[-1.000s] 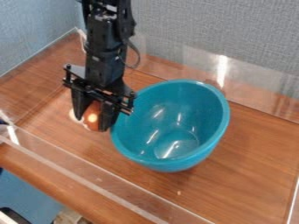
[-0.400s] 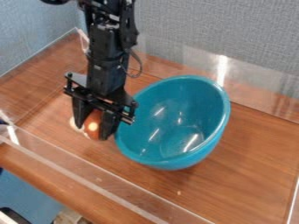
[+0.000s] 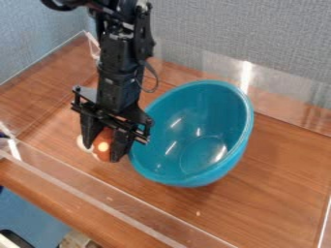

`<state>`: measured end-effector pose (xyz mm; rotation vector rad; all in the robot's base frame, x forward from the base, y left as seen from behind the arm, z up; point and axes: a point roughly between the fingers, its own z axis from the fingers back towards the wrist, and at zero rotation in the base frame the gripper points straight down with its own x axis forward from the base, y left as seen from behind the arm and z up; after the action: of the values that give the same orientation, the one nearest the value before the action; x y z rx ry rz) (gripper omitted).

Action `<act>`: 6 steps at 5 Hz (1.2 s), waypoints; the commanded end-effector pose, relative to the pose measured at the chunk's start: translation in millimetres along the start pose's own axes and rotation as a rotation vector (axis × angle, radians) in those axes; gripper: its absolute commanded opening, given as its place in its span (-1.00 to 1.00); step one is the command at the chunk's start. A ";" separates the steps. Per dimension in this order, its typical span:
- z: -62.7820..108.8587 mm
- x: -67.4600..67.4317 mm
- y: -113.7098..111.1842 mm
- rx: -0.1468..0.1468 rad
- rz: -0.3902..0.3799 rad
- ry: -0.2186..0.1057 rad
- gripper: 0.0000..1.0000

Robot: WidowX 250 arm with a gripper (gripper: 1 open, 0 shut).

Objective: Remove the mushroom from inside the blue bowl and put it on the table

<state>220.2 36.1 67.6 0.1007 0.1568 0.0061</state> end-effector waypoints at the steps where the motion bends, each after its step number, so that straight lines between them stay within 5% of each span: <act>1: 11.8 -0.7 -3.2 0.002 -0.002 -0.053 -1.00; 2: 11.4 -3.4 -4.8 0.002 0.001 -0.051 1.00; 3: 9.6 -4.5 -5.9 -0.002 0.007 -0.054 1.00; 6: 30.5 -7.6 -0.9 -0.029 0.013 -0.145 1.00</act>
<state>215.9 30.0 89.0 0.0720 0.0537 0.0017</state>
